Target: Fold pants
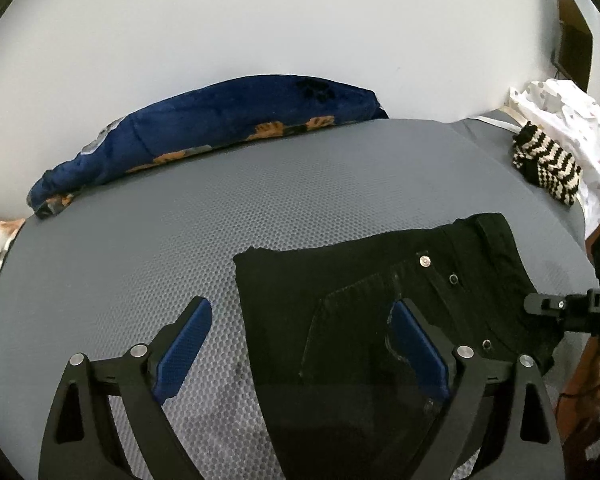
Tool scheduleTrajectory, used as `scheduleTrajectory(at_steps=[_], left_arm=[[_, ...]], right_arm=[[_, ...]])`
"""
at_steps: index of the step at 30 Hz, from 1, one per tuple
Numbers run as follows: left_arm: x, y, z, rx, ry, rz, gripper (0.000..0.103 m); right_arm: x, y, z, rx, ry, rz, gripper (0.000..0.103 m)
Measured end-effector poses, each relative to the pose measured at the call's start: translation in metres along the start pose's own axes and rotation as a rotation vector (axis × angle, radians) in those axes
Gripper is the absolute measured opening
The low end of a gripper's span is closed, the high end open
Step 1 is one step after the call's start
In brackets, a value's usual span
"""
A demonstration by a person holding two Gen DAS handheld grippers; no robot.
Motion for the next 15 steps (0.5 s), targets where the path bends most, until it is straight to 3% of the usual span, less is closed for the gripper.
scheduleTrajectory(at_steps=[6, 9, 12, 15], left_arm=[[-0.003, -0.005, -0.002, 0.007, 0.010, 0.012, 0.094], [-0.004, -0.008, 0.000, 0.011, 0.029, 0.024, 0.094], [0.000, -0.011, 0.002, 0.017, 0.050, 0.018, 0.094], [0.017, -0.018, 0.008, 0.041, 0.044, -0.051, 0.094]], right_arm=[[-0.005, 0.003, -0.019, -0.046, 0.004, 0.020, 0.040], [-0.013, 0.007, -0.034, -0.093, -0.034, 0.026, 0.062], [-0.022, 0.011, -0.051, -0.149, -0.029, 0.047, 0.061], [-0.022, 0.015, -0.067, -0.198, -0.031, 0.043, 0.062]])
Point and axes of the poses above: each gripper's, at about its wrist camera, not at the fingertips, and z roughly the way its jaws point, x to its left, y to its top, the point moved 9 cm from there along z, roughly the way its jaws point, and after that the axes turned 15 degrees about y, right-handed, at the moved point
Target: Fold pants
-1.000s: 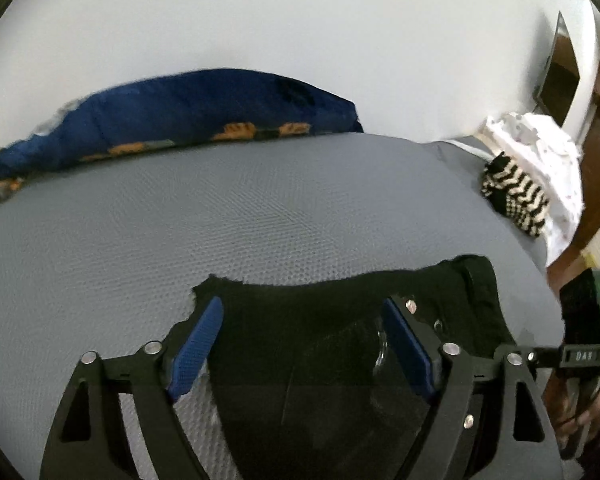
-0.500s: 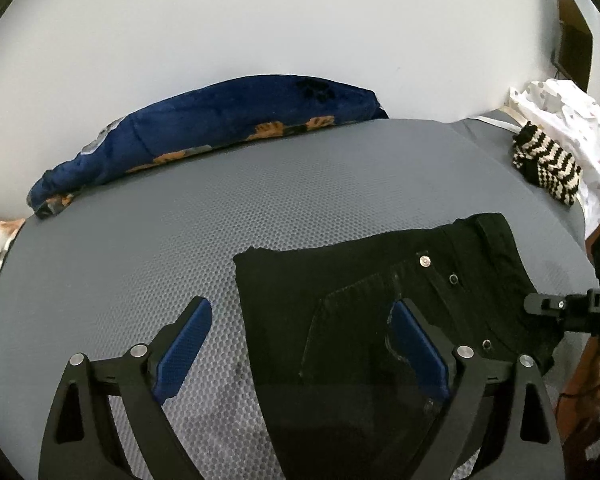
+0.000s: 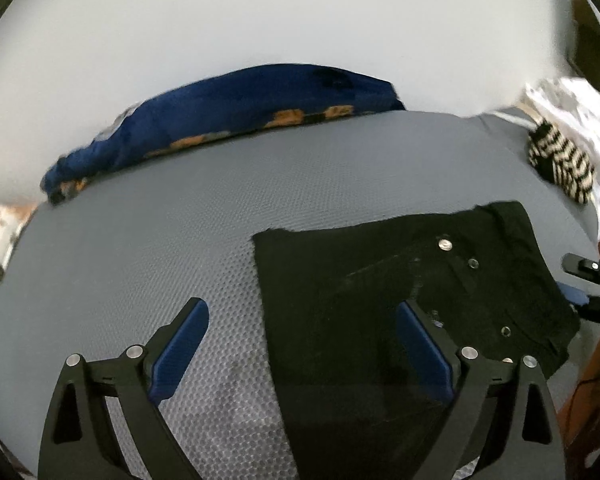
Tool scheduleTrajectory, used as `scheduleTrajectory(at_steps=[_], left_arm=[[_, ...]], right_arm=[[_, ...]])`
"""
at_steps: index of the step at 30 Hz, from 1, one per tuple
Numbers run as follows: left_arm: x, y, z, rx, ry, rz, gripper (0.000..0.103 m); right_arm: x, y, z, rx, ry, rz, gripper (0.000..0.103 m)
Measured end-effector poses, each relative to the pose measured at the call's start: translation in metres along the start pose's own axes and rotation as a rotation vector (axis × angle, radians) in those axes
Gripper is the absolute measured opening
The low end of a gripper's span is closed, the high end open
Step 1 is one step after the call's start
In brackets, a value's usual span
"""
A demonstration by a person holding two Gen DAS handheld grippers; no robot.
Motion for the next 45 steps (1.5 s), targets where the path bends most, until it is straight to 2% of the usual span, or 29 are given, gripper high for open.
scheduleTrajectory(at_steps=[4, 8, 13, 17, 23, 28, 31, 35, 39, 42, 45], left_arm=[[0.024, -0.015, 0.011, 0.058, -0.028, -0.081, 0.094], [0.045, -0.032, 0.016, 0.091, -0.078, -0.158, 0.094], [0.056, -0.051, 0.023, 0.176, -0.202, -0.231, 0.094], [0.058, -0.057, 0.024, 0.205, -0.275, -0.263, 0.094], [0.037, -0.063, 0.027, 0.268, -0.386, -0.218, 0.094], [0.017, -0.062, 0.027, 0.274, -0.412, -0.144, 0.094], [0.005, -0.057, 0.026, 0.297, -0.511, -0.149, 0.094], [0.000, -0.048, 0.032, 0.308, -0.579, -0.144, 0.094], [0.002, -0.039, 0.037, 0.338, -0.667, -0.194, 0.094], [0.000, -0.037, 0.037, 0.329, -0.664, -0.154, 0.093], [-0.005, -0.038, 0.035, 0.298, -0.608, -0.072, 0.091]], right_arm=[[0.013, 0.010, -0.019, -0.035, 0.033, -0.051, 0.062], [0.018, 0.004, -0.018, 0.019, 0.019, -0.085, 0.062], [0.007, -0.007, -0.014, 0.057, 0.012, -0.024, 0.075], [0.011, -0.011, -0.003, 0.057, 0.022, 0.000, 0.081], [0.020, -0.011, 0.016, 0.077, 0.029, -0.005, 0.090], [0.025, -0.013, 0.025, 0.112, 0.042, -0.030, 0.092], [0.029, -0.014, 0.034, 0.146, 0.068, -0.064, 0.092], [0.035, -0.014, 0.042, 0.186, 0.146, -0.091, 0.091], [0.033, -0.010, 0.052, 0.252, 0.132, -0.074, 0.086], [0.030, -0.017, 0.065, 0.380, 0.055, -0.066, 0.086], [0.029, -0.012, 0.072, 0.378, 0.066, -0.008, 0.088]])
Point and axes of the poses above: each gripper's, at about its wrist camera, not at the fingertips, and z roughly the way its jaws point, x to its left, y to its top, the point moved 9 cm from there along z, roughly the way its jaws point, and after that the axes turned 15 degrees about y, right-handed, at the moved point
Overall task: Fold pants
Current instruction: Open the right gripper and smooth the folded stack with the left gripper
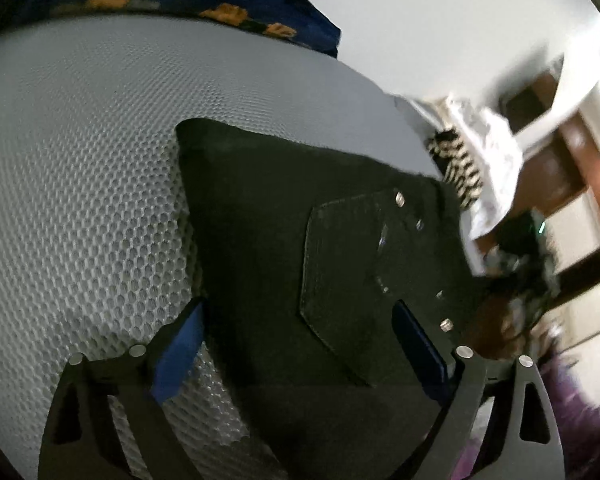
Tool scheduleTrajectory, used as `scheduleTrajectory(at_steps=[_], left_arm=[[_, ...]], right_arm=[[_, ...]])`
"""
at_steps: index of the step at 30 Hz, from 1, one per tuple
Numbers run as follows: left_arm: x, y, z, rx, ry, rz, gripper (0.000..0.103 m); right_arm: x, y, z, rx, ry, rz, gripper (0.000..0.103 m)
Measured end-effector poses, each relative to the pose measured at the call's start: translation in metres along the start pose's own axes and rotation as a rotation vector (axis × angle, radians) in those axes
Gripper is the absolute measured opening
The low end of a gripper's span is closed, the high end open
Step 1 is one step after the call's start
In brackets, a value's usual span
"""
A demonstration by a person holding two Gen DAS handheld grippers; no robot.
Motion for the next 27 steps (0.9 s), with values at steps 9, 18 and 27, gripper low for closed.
scheduleTrajectory(at_steps=[9, 18, 27], left_arm=[[-0.010, -0.007, 0.003, 0.007, 0.096, 0.107, 0.091], [-0.048, 0.005, 0.030, 0.026, 0.176, 0.231, 0.102], [-0.043, 0.005, 0.030, -0.014, 0.137, 0.208, 0.102]], right_arm=[[-0.006, 0.016, 0.014, 0.083, -0.004, 0.091, 0.088], [-0.002, 0.012, 0.020, 0.244, 0.013, 0.021, 0.091], [0.013, 0.005, 0.048, 0.294, -0.071, -0.184, 0.083]])
Point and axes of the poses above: each gripper's, at about its wrist camera, not at the fingertips, and z roughly the way its jaws point, x to its left, y to its top, the point moved 9 cm from there along z, roughly the way its jaws point, and after that the axes turned 15 degrees about y, right-handed, at the moved point
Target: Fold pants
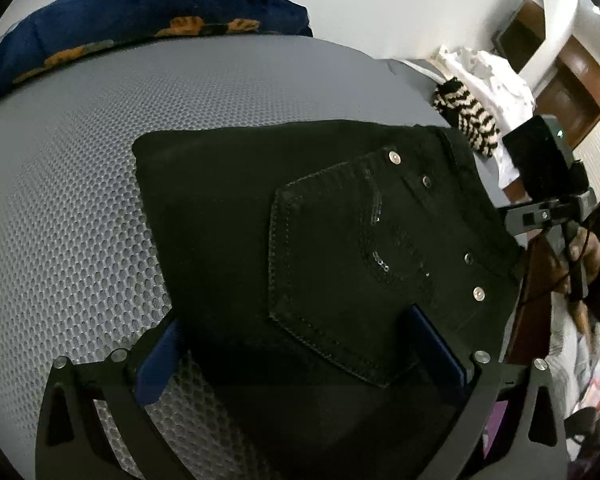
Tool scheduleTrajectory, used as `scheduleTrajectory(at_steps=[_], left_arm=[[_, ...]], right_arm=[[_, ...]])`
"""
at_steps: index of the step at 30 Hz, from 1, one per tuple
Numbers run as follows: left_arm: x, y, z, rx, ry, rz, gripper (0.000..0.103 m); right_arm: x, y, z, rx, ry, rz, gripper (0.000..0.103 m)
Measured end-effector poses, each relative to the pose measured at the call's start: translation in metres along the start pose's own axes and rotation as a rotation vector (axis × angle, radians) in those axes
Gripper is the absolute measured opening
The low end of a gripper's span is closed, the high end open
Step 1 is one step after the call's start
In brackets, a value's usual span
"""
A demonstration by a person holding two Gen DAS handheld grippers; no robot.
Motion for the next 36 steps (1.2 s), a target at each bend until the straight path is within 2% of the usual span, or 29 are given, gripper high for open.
scheduleTrajectory(at_steps=[1, 2, 3, 4, 7, 11, 14, 16, 20, 21, 22, 23, 25, 27, 30, 36], left_arm=[[-0.001, 0.001, 0.001, 0.000, 0.008, 0.006, 0.102], [-0.002, 0.002, 0.001, -0.002, 0.006, 0.004, 0.102], [-0.002, 0.003, 0.002, -0.008, 0.001, 0.000, 0.102], [-0.002, 0.005, 0.002, -0.014, -0.002, -0.005, 0.102], [0.002, 0.004, 0.002, -0.024, -0.009, -0.013, 0.102], [0.004, 0.003, 0.002, -0.006, 0.010, 0.001, 0.102], [0.003, 0.006, 0.004, -0.004, -0.007, 0.001, 0.102], [0.006, 0.006, 0.002, -0.005, -0.023, -0.012, 0.102], [0.016, 0.006, -0.003, -0.034, -0.080, -0.073, 0.102], [0.018, 0.006, -0.004, -0.040, -0.082, -0.086, 0.093], [0.024, 0.007, -0.005, -0.055, -0.056, -0.103, 0.066], [0.033, 0.006, -0.006, -0.066, 0.000, -0.120, 0.055], [0.043, 0.004, -0.010, -0.076, -0.016, -0.174, 0.040], [0.047, 0.002, -0.012, -0.081, -0.020, -0.202, 0.036], [0.045, 0.000, -0.017, -0.102, -0.004, -0.205, 0.029], [0.055, -0.009, -0.040, -0.123, -0.051, -0.240, 0.022]], right_arm=[[-0.003, -0.001, -0.001, -0.001, -0.032, -0.012, 0.056], [-0.011, -0.002, -0.005, -0.004, -0.056, 0.001, 0.042], [-0.016, -0.004, -0.008, -0.025, -0.018, 0.035, 0.038], [-0.019, -0.003, -0.009, -0.035, 0.005, 0.050, 0.036], [-0.014, -0.004, -0.006, -0.040, -0.015, 0.025, 0.032], [-0.010, -0.007, -0.007, -0.051, 0.004, 0.020, 0.030], [-0.018, -0.005, -0.008, -0.062, 0.067, 0.097, 0.036], [-0.015, -0.007, -0.008, -0.067, 0.083, 0.095, 0.044], [-0.007, -0.008, -0.004, -0.063, 0.032, 0.048, 0.044], [-0.006, -0.009, -0.003, -0.065, 0.021, 0.040, 0.040], [-0.006, -0.009, -0.004, -0.068, 0.018, 0.040, 0.036], [-0.007, -0.011, -0.004, -0.077, 0.019, 0.041, 0.034], [-0.004, -0.013, -0.005, -0.099, 0.018, 0.031, 0.030], [-0.001, -0.016, -0.007, -0.128, 0.021, 0.031, 0.029], [0.006, -0.023, -0.011, -0.191, 0.085, 0.045, 0.029], [0.016, -0.041, -0.010, -0.248, 0.152, 0.077, 0.028]])
Point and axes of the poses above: each gripper's, at about its wrist camera, not at the fingertips, and z roughly the way its jaws point, x to its left, y to its top, the point moved 9 cm from there along z, roughly the way its jaws point, and after that the axes turned 15 degrees about y, right-handed, at the moved point
